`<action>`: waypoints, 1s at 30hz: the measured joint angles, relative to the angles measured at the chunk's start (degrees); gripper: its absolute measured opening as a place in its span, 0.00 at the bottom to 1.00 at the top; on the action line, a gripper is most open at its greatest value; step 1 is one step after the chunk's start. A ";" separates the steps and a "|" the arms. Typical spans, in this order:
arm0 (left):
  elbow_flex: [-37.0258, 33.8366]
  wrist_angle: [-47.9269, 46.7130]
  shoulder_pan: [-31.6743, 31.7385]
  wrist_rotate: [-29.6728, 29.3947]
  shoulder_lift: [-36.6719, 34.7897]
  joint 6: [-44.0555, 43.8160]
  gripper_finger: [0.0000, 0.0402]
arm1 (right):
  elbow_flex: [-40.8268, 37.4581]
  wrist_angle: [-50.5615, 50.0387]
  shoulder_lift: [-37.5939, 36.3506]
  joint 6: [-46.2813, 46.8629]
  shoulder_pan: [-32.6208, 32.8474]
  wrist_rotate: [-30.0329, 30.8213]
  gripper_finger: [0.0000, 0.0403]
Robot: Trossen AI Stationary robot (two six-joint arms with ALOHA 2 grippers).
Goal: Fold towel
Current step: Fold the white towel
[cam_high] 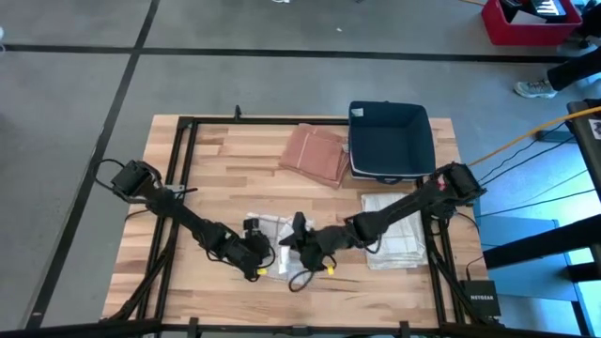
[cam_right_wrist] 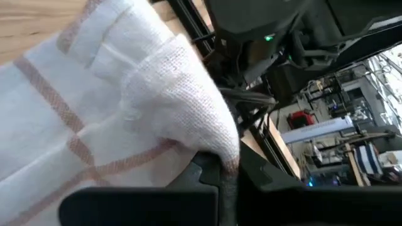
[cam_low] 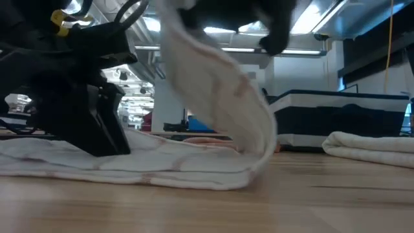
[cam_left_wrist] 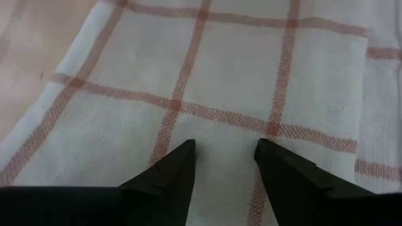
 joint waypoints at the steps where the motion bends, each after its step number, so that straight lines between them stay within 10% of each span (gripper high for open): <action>1: -0.44 1.83 0.21 0.27 0.01 1.06 0.41 | 0.35 0.96 0.92 -0.02 -0.72 -1.09 0.04; 30: -3.71 -19.66 -5.77 -2.26 -11.29 -20.87 0.41 | 5.35 2.83 11.93 4.68 -6.61 -7.18 0.04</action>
